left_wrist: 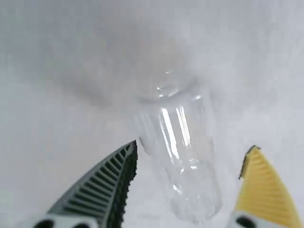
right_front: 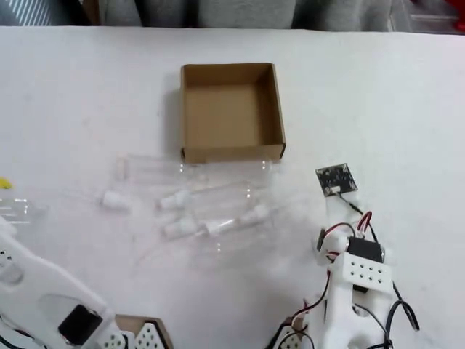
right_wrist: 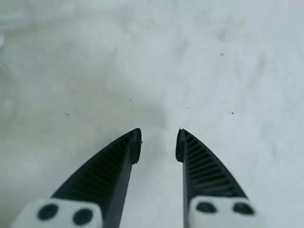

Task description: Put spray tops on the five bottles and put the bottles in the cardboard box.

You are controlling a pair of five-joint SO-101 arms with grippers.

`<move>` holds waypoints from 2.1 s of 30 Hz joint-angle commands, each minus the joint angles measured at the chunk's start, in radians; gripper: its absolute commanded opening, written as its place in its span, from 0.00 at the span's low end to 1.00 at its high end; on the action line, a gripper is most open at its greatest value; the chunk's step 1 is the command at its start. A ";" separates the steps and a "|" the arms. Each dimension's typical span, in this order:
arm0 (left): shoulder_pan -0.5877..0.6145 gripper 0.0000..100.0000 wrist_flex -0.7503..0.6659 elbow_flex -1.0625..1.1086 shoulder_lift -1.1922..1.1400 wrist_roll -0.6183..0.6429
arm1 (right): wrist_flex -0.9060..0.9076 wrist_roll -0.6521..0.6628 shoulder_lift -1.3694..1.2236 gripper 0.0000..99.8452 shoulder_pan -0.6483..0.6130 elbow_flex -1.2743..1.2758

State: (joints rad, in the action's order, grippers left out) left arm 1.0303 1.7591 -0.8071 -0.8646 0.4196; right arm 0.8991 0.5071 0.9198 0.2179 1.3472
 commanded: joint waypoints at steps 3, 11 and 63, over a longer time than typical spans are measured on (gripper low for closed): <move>-0.015 0.35 0.029 -0.109 0.058 -0.097 | -0.027 0.011 0.007 0.10 -0.010 -0.006; -0.018 0.35 0.029 0.031 0.320 -0.256 | -0.027 0.011 0.005 0.10 -0.010 -0.006; -0.338 0.02 -1.143 1.407 0.826 -0.867 | -0.027 0.011 0.004 0.10 -0.008 -0.006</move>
State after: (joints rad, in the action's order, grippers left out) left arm 0.7081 0.7296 0.6045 -0.0913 -0.4856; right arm 0.8869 0.5071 0.9198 0.2179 1.3472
